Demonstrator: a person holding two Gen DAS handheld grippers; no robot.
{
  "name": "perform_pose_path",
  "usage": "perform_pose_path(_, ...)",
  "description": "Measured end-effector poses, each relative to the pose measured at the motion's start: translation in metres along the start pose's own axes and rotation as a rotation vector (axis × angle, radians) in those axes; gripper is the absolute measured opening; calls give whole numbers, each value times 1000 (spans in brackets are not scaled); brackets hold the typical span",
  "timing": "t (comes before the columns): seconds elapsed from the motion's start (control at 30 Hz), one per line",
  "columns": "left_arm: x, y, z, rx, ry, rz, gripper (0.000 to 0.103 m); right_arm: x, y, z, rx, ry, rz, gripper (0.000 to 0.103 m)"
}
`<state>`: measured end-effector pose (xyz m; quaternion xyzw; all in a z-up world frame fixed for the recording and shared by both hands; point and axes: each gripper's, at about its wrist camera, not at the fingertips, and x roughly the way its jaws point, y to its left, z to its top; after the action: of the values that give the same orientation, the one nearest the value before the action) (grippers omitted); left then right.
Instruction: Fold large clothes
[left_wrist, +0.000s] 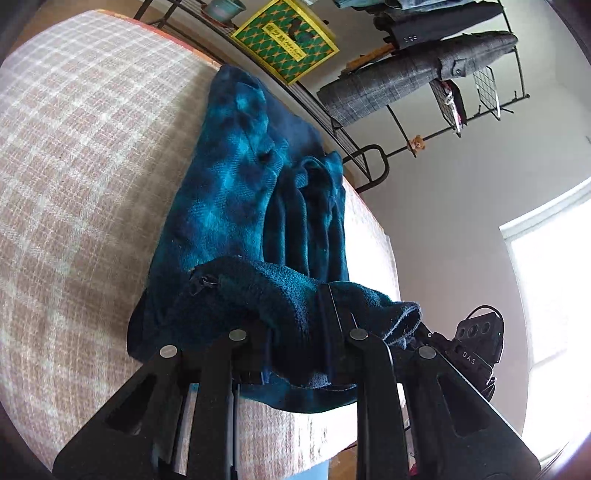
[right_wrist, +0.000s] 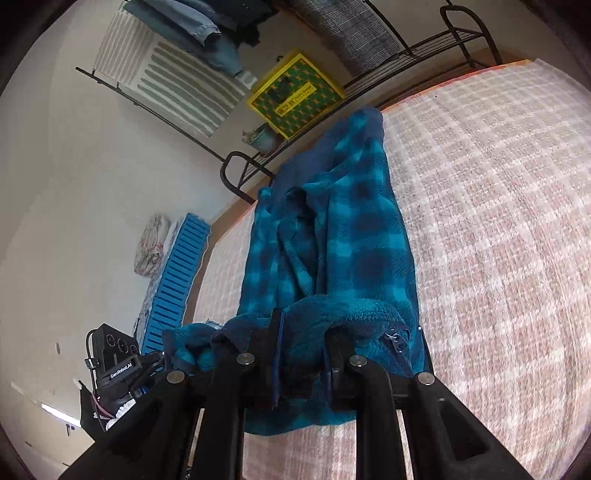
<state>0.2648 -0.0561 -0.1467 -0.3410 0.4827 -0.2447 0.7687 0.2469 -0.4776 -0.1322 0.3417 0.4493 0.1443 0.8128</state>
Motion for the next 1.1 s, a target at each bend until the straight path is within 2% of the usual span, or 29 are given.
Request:
perform_pose_path(0.23,46,31,30,-73,31,58,19,54,-15,25,-4,71,-121,15)
perform_pose_path(0.33,61,40,36,-98,50,70,20,66,-25,29,16,95,-121,16)
perform_pose_path(0.43,68,46,40,-131,74,59,21,66,-32,32,52,104,-84,20)
perform_pose_path(0.53,70,49,46,-165,117,35,25,55,-32,35,72,97,-41,29)
perform_pose_path(0.57,70,51,48,-189,132,19,27,49,-32,36,81,85,-20,35)
perform_pose_path(0.6,69,53,49,-208,140,3,31,44,-32,37,94,70,6,48)
perform_pose_path(0.67,64,55,52,-235,137,-22,34,28,-31,40,118,19,47,65)
perform_pose_path(0.77,57,53,54,-246,129,-48,41,7,-27,43,120,-19,69,63)
perform_pose_path(0.83,55,50,55,-237,128,-60,47,1,-9,39,57,-11,73,57)
perform_pose_path(0.87,54,48,56,-228,131,-63,50,0,4,33,-2,5,76,44)
perform_pose_path(0.9,54,45,56,-217,131,-65,54,2,19,24,-68,33,87,38)
perform_pose_path(1.03,52,39,58,-207,125,-72,59,41,73,-20,-283,175,109,29)
perform_pose_path(1.1,46,36,60,-201,119,-80,59,70,87,-33,-368,218,32,28)
